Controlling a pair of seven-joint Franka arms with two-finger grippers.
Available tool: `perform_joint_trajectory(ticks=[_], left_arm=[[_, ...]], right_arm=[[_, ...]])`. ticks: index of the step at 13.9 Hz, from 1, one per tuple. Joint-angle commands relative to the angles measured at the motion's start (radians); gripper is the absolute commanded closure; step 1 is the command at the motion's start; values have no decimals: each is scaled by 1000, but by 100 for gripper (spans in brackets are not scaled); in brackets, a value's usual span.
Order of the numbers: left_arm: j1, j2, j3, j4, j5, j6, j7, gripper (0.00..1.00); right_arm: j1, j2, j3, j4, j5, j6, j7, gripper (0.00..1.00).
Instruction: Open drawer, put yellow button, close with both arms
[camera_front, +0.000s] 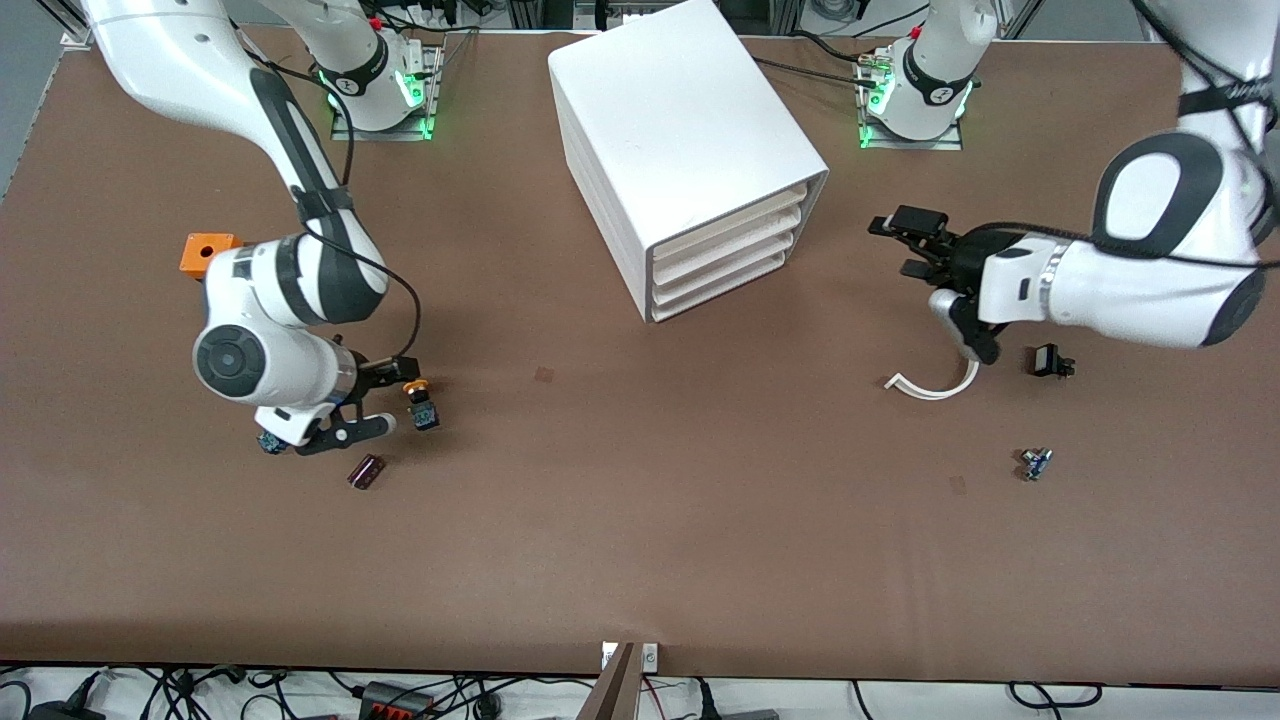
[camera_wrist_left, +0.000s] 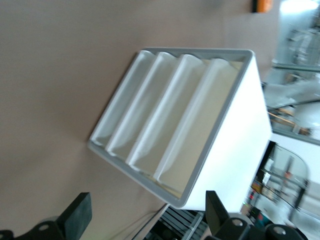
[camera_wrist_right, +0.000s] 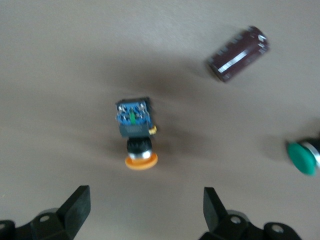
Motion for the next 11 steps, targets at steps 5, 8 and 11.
perform_joint_trajectory(ticks=[5, 8, 11], left_arm=[[1, 143, 0, -187, -329, -32, 237, 0], [-1, 197, -29, -194, -367, -34, 349, 0], [-1, 217, -68, -234, -453, -48, 439, 20]], right_arm=[[36, 101, -3, 15, -14, 119, -19, 0], [48, 126, -3, 26, -30, 123, -12, 0], [49, 146, -3, 28, -25, 168, -8, 0]])
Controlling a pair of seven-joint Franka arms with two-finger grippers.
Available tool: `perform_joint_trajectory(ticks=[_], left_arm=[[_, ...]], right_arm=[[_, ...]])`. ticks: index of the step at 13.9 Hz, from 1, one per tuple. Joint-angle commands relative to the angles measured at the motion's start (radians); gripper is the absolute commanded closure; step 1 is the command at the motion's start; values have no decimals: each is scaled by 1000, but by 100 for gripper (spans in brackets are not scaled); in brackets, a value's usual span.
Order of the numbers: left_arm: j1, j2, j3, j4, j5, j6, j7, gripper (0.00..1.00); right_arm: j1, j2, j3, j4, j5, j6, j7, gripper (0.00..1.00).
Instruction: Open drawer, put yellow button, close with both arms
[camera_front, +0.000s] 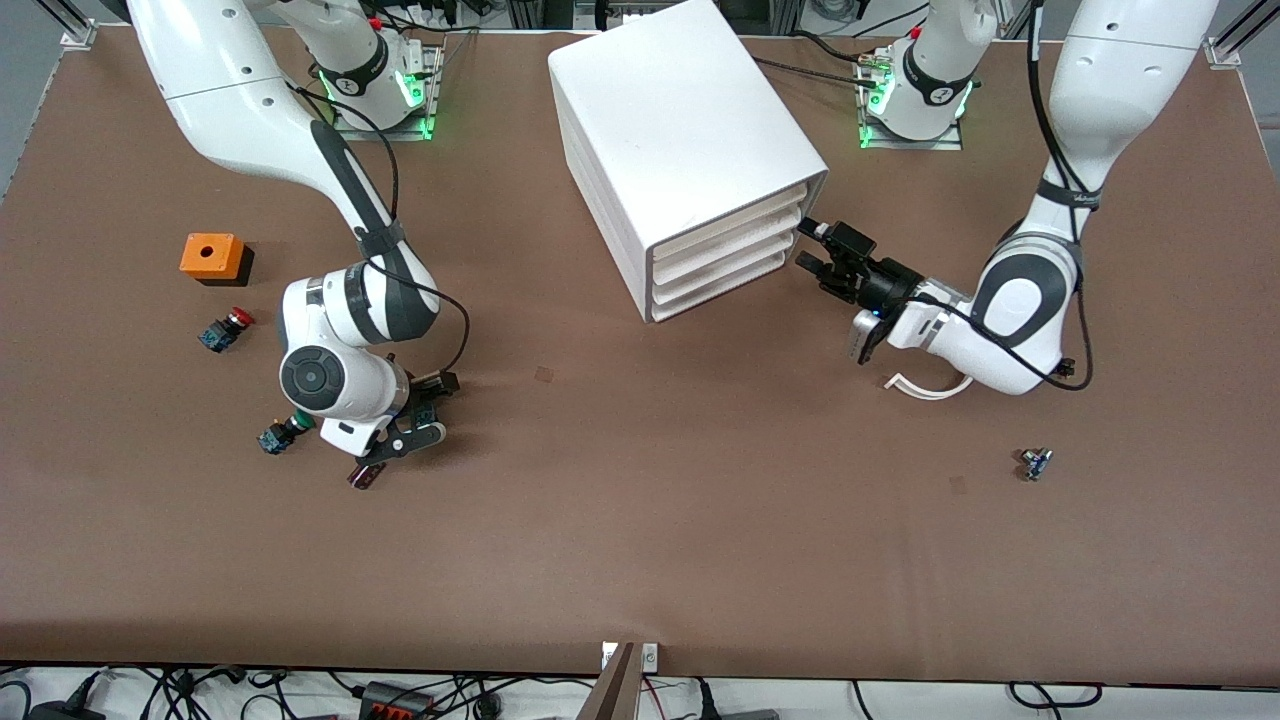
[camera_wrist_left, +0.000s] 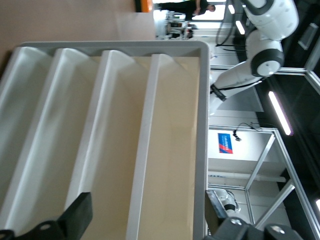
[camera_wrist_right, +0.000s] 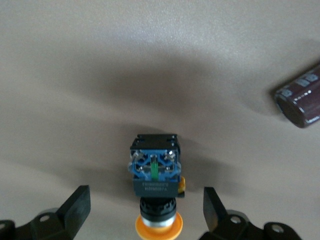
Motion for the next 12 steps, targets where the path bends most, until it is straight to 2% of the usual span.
perform_joint_trajectory(ticks=[1, 3, 4, 5, 7, 9, 10, 11, 12], left_arm=[[2, 5, -37, -40, -69, -25, 84, 31], [2, 34, -40, -50, -72, -27, 156, 35], [2, 48, -40, -51, -72, -28, 187, 36], [2, 54, -40, -51, -72, -28, 195, 37], [1, 57, -56, -68, -80, -22, 199, 37], [1, 57, -64, -88, -92, -22, 199, 42], [1, 57, -75, -99, -95, -19, 201, 42], [-1, 57, -77, -103, -95, -14, 213, 47], [-5, 63, -77, -114, -95, -13, 224, 49]], right_arm=[[5, 23, -3, 22, -8, 25, -1, 0], [3, 23, -3, 20, -9, 23, -4, 3], [5, 23, -3, 20, -9, 25, -12, 14], [3, 23, -3, 20, -9, 23, -13, 32], [3, 23, -3, 20, -12, 20, -16, 50], [3, 17, -3, 22, -13, 16, -21, 63], [3, 16, -3, 27, -12, 16, -23, 73], [2, 16, -3, 40, -12, 11, -23, 84], [2, 4, -3, 54, -12, -4, -23, 90]])
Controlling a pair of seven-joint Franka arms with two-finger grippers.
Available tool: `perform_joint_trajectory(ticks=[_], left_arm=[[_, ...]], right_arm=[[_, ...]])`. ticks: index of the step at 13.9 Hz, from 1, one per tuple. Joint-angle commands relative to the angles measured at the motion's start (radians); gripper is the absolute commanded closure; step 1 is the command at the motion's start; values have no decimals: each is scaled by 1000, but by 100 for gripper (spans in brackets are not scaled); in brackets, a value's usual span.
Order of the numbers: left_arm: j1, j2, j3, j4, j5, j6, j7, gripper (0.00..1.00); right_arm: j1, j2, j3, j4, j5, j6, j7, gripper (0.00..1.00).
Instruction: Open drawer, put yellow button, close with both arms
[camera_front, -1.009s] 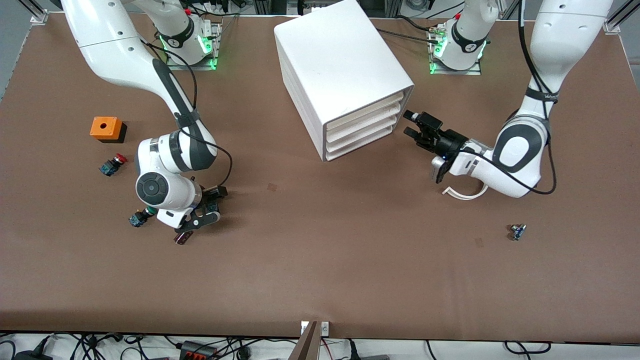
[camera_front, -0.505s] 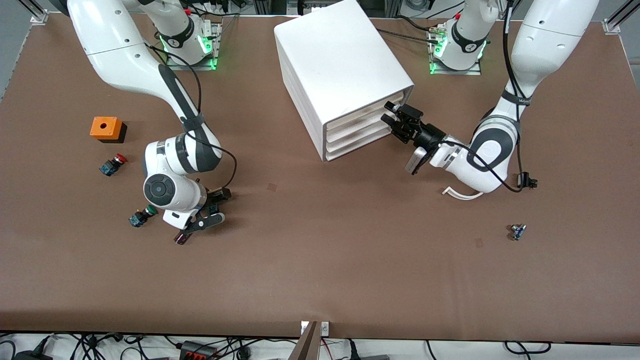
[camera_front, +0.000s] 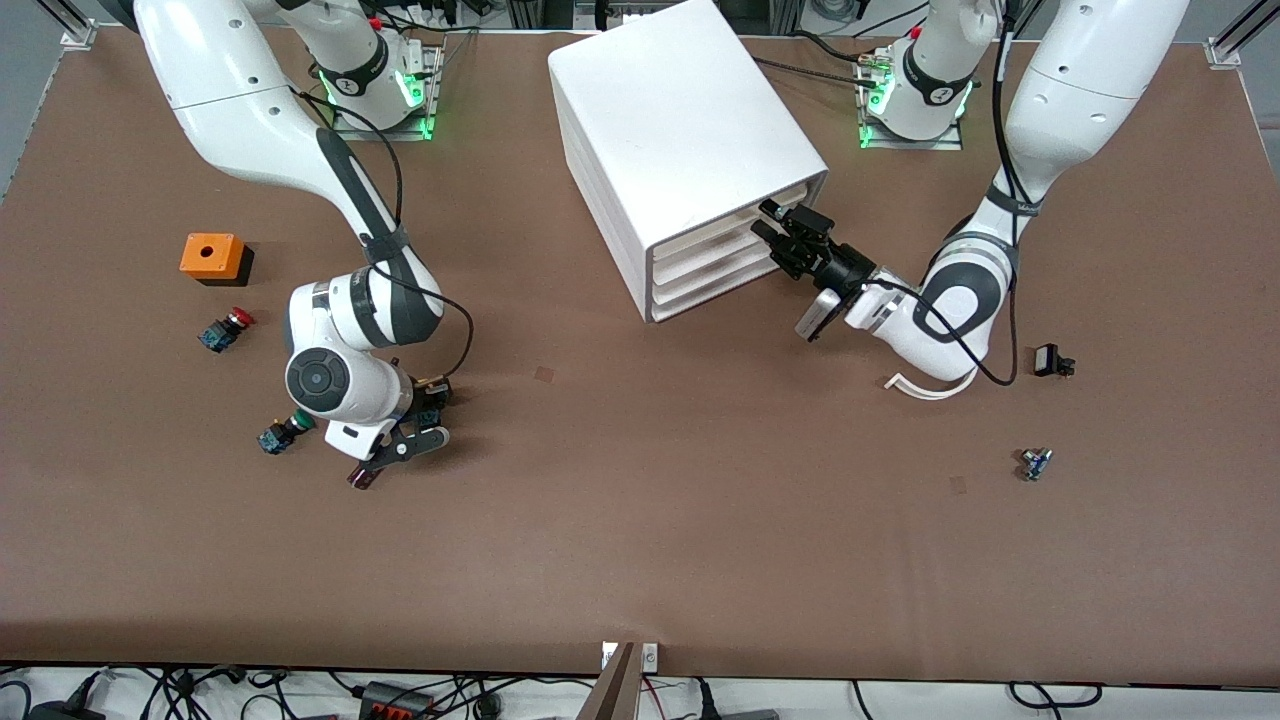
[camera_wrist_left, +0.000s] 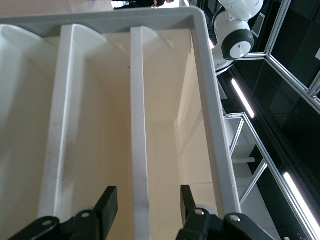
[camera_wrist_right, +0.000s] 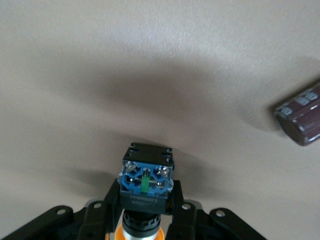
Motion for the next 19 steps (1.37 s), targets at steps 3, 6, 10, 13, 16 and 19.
perform_joint_trajectory(ticks=[3, 6, 10, 13, 16, 19], left_arm=[[-7, 5, -7, -44, -37, 12, 58, 72], [-4, 4, -6, -38, -37, 15, 58, 95], [11, 5, 7, -6, -34, 15, 43, 99], [25, 8, 11, 37, -28, 15, -12, 99], [37, 34, 33, 121, -20, 15, -99, 99], [37, 116, 59, 242, -16, 15, -120, 99]], right_arm=[[6, -25, -2, 198, -11, -225, -22, 93], [21, -27, -1, 384, -5, -376, -53, 93], [72, -79, -1, 489, -5, -385, -45, 98], [110, -85, 1, 530, -2, -385, -41, 100], [159, -105, -4, 533, -2, -387, -7, 100], [221, -114, -4, 547, -2, -384, 96, 100]])
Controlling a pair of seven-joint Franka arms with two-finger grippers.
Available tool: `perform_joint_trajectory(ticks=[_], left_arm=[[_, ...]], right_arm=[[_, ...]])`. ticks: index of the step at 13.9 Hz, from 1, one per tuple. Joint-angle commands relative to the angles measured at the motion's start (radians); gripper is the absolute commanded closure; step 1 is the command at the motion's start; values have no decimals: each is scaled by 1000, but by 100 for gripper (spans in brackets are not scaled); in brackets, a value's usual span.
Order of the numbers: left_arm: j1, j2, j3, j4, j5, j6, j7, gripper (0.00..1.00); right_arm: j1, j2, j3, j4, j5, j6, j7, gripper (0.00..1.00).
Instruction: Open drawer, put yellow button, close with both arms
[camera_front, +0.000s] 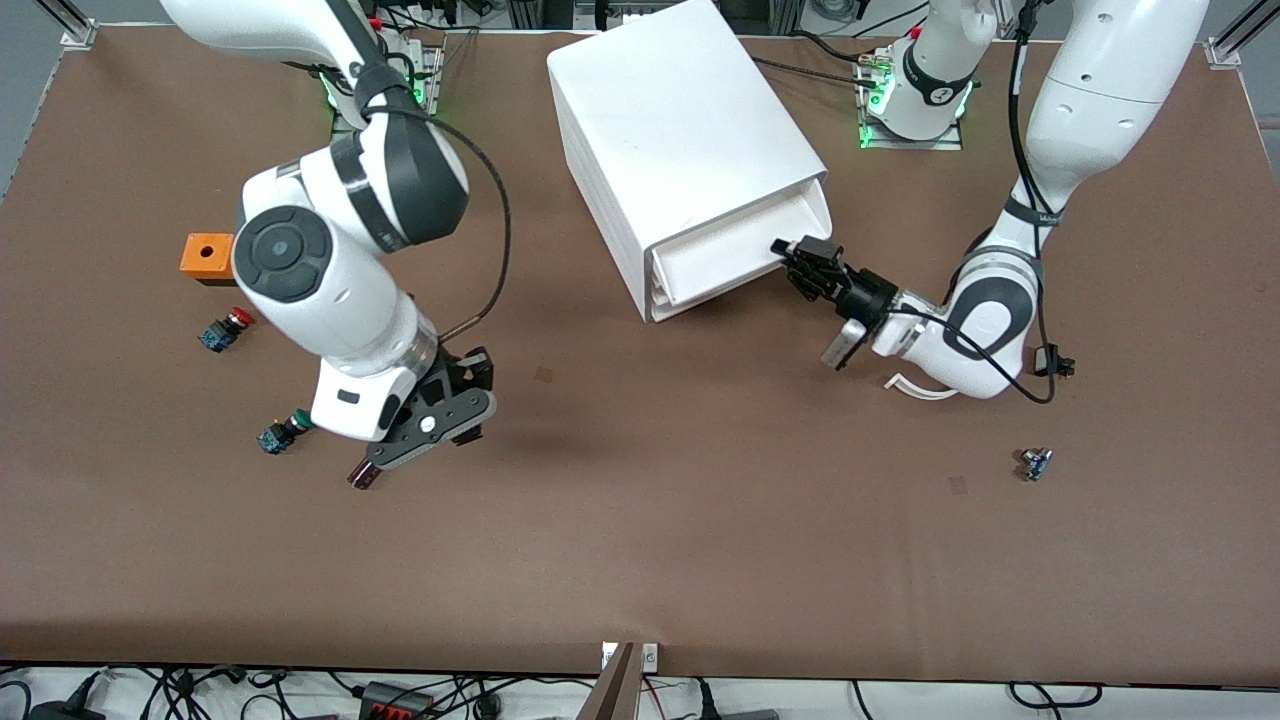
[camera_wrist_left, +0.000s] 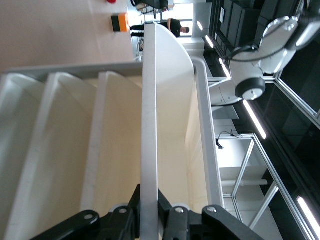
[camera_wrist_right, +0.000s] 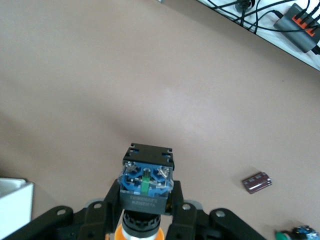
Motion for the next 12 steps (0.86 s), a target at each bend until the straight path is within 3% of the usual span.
perform_joint_trajectory(ticks=[1, 5, 7, 8, 9, 12], left_arm=[[3, 87, 26, 145, 3, -7, -31, 99], [3, 118, 52, 205, 23, -7, -48, 99], [3, 116, 52, 210, 23, -7, -51, 89], [4, 116, 54, 222, 23, -7, -68, 54], [9, 110, 52, 222, 20, -7, -74, 1], [47, 66, 52, 228, 21, -17, -108, 0]], right_arm=[[58, -11, -5, 42, 0, -19, 72, 100], [160, -11, -8, 51, -1, -12, 184, 100], [210, -10, -7, 56, -7, -10, 287, 100], [238, -5, -14, 58, -9, -7, 337, 100], [249, -5, -14, 58, -9, -7, 382, 100], [284, -7, -17, 58, -9, -19, 396, 100]])
